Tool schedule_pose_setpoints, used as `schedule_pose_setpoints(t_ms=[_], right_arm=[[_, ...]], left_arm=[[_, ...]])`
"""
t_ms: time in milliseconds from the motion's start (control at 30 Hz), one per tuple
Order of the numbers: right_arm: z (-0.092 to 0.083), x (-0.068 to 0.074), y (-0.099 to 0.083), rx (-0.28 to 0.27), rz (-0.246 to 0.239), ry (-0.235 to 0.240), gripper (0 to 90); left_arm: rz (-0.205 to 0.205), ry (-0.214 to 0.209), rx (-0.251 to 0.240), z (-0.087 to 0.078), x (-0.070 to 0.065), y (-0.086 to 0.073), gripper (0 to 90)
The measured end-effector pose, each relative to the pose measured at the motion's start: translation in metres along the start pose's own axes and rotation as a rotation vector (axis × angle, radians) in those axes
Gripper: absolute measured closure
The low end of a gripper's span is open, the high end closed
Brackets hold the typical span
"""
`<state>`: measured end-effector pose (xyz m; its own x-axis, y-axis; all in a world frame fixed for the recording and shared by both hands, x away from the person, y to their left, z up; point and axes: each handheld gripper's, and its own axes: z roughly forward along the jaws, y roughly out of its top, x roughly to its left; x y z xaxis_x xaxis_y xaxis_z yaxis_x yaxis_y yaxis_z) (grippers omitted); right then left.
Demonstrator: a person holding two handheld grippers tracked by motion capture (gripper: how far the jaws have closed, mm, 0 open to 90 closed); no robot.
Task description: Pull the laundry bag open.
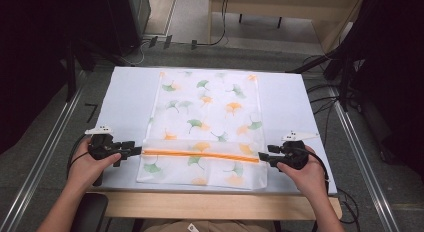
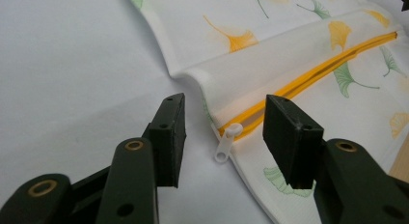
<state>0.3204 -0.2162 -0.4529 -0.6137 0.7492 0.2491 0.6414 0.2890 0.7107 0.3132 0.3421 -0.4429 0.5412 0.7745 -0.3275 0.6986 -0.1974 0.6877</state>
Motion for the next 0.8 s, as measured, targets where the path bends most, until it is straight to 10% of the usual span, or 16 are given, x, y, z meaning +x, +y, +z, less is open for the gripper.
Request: schedule_pose_setpoints(t_ms=[800], right_arm=[[-0.010, -0.022, -0.004, -0.055, -0.011, -0.075, 46.0]], left_arm=[[-0.019, 0.019, -0.117, -0.002, 0.015, 0.017, 42.8]])
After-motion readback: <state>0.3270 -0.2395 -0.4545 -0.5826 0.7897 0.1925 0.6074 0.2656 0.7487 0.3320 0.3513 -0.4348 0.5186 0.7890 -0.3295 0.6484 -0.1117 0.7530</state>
